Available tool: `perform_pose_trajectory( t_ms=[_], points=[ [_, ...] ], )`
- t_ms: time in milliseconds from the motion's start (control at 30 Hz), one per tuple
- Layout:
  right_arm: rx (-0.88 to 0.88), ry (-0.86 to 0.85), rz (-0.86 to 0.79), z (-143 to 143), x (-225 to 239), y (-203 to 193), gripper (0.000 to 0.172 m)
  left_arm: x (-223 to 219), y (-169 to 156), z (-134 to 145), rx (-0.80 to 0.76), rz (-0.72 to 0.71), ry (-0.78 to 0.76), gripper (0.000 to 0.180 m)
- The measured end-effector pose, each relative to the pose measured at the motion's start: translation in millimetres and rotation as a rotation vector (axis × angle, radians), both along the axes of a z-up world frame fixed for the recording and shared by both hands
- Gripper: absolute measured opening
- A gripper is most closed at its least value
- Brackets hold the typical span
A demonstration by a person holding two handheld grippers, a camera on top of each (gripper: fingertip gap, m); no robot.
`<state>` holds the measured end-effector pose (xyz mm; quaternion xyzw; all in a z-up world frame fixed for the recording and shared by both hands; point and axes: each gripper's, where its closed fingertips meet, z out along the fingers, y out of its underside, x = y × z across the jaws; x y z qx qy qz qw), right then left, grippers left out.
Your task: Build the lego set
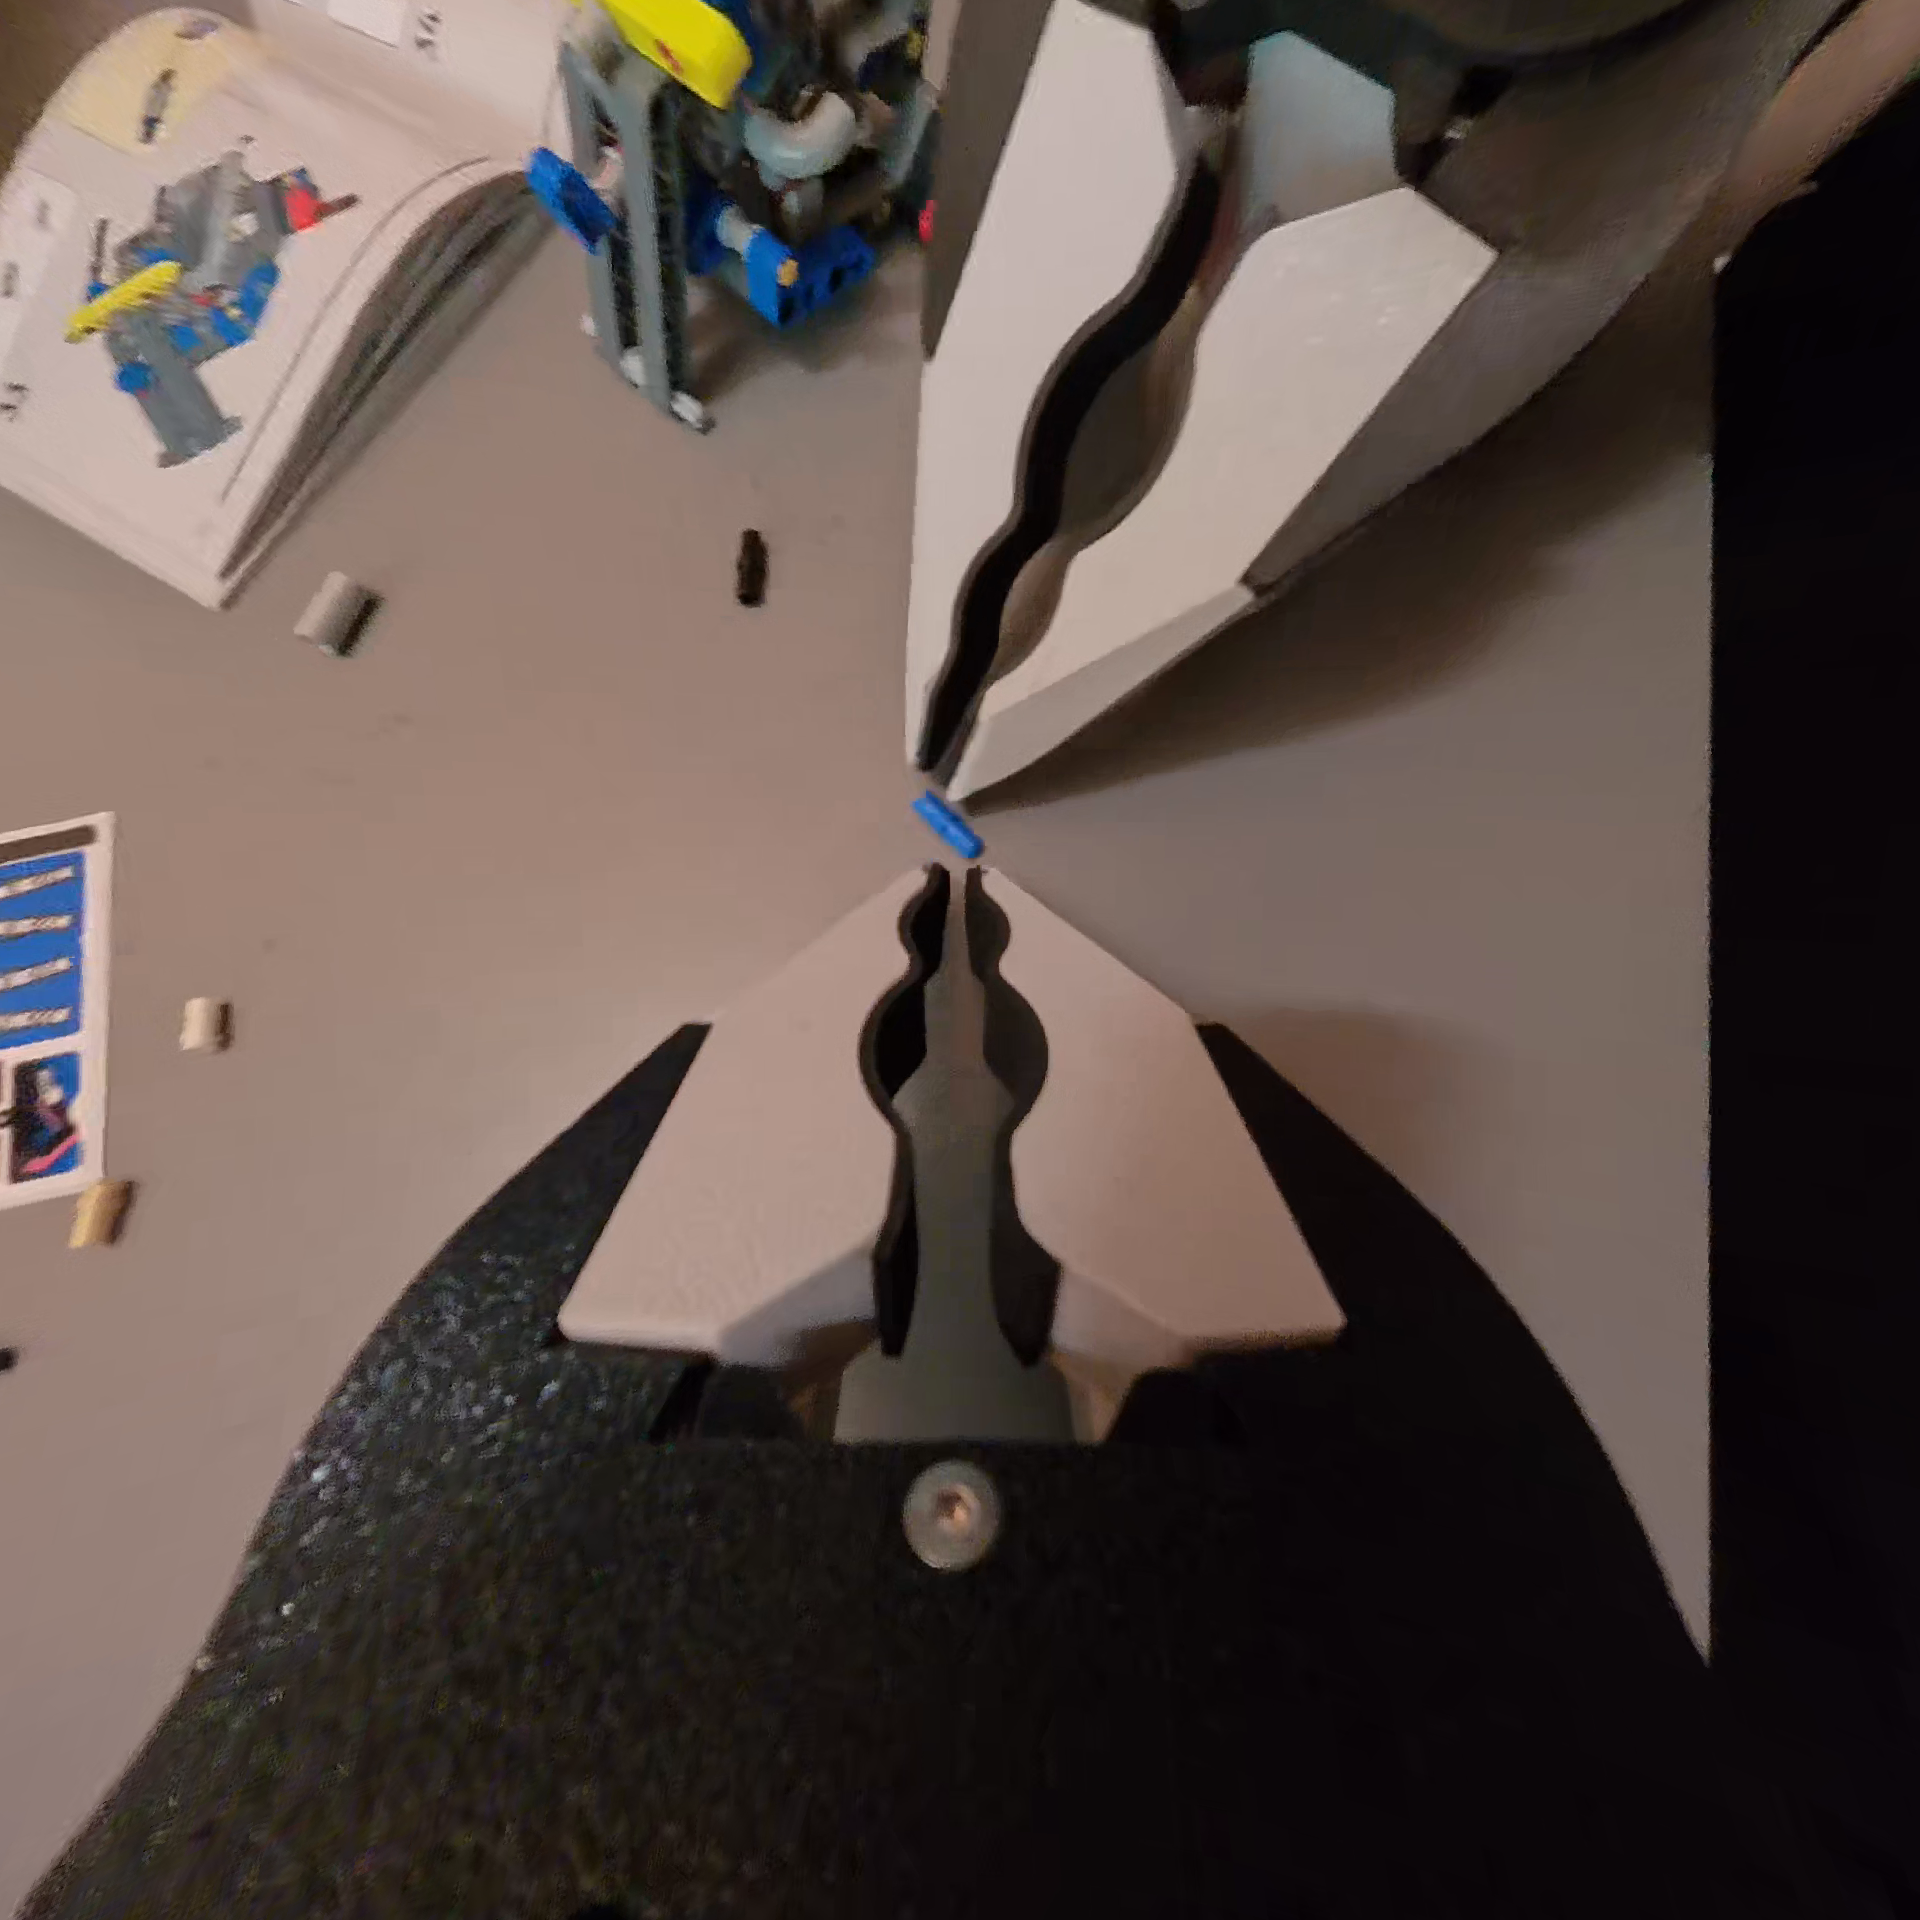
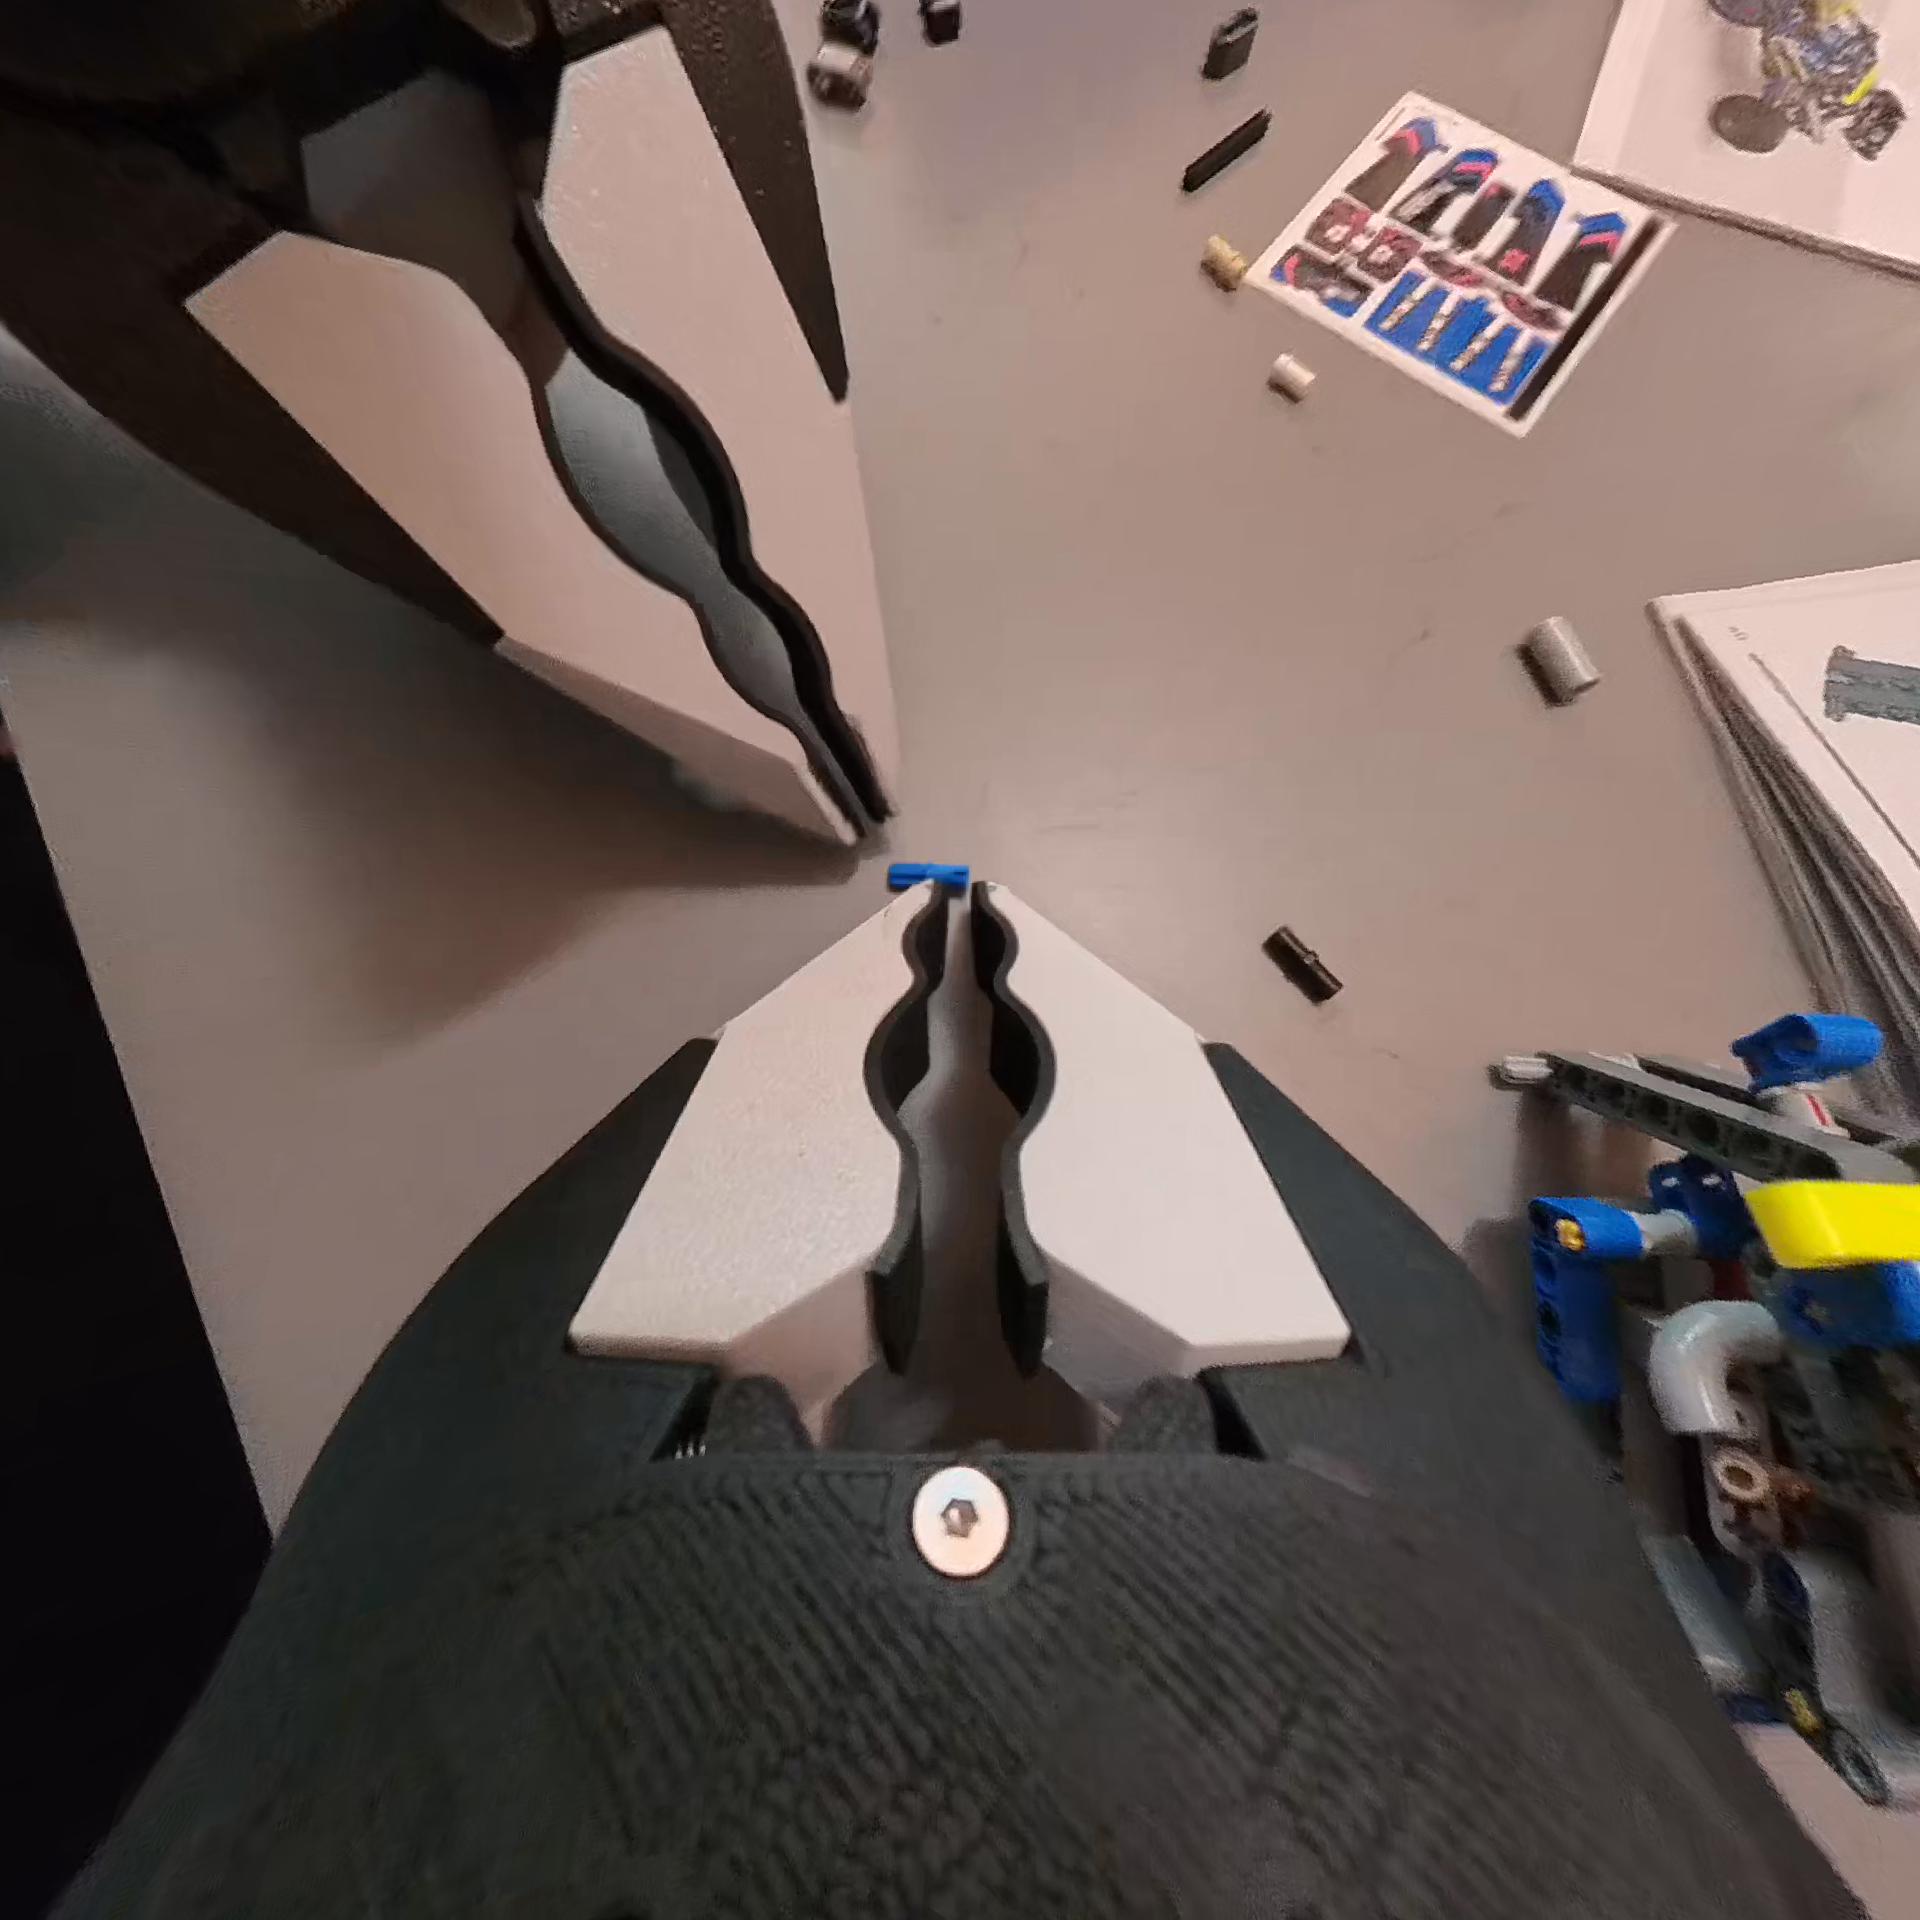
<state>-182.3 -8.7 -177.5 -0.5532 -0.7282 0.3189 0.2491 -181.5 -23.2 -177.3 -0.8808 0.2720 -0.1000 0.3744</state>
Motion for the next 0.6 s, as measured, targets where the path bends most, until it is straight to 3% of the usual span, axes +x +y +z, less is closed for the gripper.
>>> perform_pose_trajectory(
  t_ms=[167,433,533,600],
  points=[
    [-0.018,-0.041,-0.05,-2.6,0.9,-1.0,0.01,-3.9,-0.9,-8.5,-0.067,-0.022,0.009,0.0],
    [0.03,-0.054,-0.059,-4.6,5.5,6.5,0.005,13.6,7.8,-6.7,-0.038,-0.076,-0.008,0.0],
    [0.024,-0.052,-0.066,-1.3,9.5,11.2,0.001,3.0,14.1,10.5,0.046,-0.022,-0.043,0.0],
    [-0.007,-0.044,-0.059,-0.7,8.1,7.0,0.0,-5.9,15.5,8.2,0.02,0.016,-0.056,0.0]
  ],
)
